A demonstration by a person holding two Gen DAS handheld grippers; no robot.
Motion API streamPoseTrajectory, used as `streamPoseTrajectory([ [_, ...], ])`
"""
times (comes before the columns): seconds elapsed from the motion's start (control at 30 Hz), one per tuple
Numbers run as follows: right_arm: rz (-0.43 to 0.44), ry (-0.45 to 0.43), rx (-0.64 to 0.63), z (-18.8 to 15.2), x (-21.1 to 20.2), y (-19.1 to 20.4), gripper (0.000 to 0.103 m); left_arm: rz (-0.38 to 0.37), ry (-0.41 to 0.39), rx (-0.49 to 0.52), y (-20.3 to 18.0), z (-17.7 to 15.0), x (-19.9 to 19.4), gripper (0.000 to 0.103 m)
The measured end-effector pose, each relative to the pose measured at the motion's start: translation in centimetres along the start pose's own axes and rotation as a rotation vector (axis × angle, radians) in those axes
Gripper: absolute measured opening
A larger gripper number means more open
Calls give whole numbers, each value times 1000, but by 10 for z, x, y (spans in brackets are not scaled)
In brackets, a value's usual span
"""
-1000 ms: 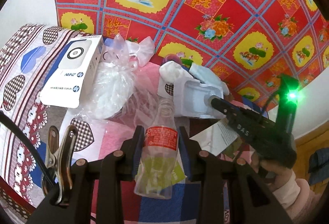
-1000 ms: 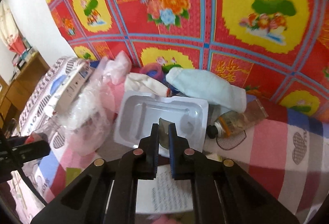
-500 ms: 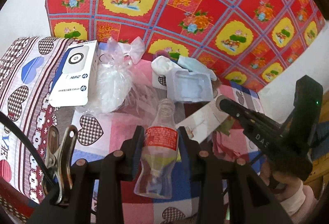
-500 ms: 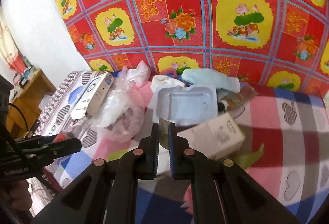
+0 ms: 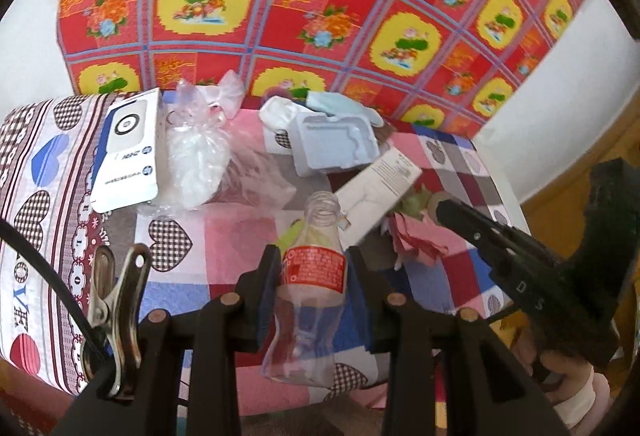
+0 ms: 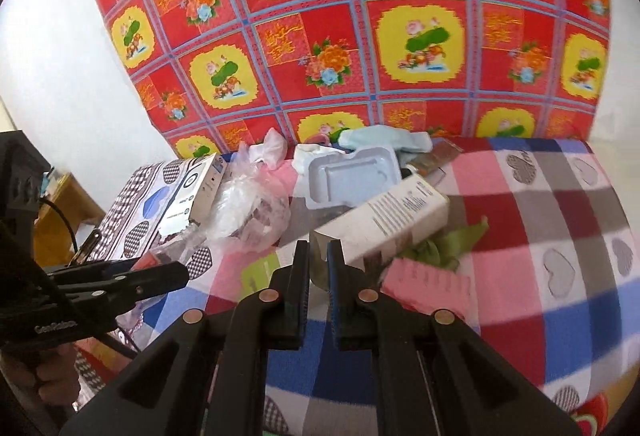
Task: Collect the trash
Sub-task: 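Lift both held items and carry them over the red bucket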
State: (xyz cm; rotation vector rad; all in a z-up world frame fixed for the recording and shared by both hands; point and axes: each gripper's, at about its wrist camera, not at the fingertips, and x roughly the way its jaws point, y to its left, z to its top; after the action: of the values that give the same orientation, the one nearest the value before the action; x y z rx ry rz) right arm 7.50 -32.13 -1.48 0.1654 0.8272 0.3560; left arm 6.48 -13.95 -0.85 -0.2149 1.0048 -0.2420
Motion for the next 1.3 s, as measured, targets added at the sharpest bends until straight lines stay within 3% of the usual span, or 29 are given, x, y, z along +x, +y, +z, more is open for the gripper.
streamPoseTrajectory([
  [0.43, -105, -64, 117, -40, -56, -17, 9, -104, 46, 162, -43, -16, 1, 34],
  [0.9, -241, -128, 296, -93, -122, -54, 9, -250, 134, 355, -119, -45, 13, 34],
  [1.3, -376, -181, 435, -141, -179, -91, 9, -329, 179, 527, -188, -74, 25, 34],
])
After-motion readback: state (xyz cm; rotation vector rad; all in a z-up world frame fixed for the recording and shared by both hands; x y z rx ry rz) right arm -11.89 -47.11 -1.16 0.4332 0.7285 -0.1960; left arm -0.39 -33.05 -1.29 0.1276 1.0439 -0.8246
